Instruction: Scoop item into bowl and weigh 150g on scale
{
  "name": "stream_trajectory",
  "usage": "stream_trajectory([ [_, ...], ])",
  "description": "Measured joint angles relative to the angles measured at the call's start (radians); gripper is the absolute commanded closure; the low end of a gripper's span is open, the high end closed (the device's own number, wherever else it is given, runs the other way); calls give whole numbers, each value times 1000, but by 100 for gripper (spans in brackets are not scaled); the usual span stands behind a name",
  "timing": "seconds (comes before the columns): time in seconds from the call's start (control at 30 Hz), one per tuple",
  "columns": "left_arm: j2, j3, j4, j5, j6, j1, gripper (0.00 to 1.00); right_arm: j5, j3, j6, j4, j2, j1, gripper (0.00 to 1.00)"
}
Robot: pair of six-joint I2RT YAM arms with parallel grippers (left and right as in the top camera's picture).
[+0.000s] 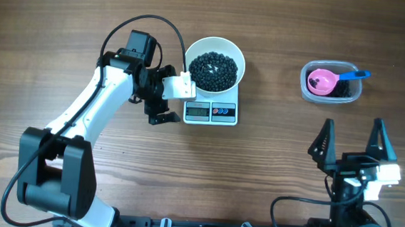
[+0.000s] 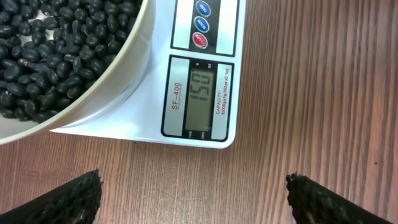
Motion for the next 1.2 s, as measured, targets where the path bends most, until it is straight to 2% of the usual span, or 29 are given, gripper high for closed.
stream_trajectory([
  [0.27, 0, 0, 0, 0, 0, 0, 0, 8, -46, -8, 3, -2, 0, 0],
  [0.47, 0, 0, 0, 0, 0, 0, 0, 29, -48, -11, -101, -2, 0, 0],
  [0.87, 0, 0, 0, 0, 0, 0, 0, 102, -48, -13, -428, -4, 1, 0],
  [1.2, 0, 0, 0, 0, 0, 0, 0, 114, -48, -14, -455, -4, 25, 0],
])
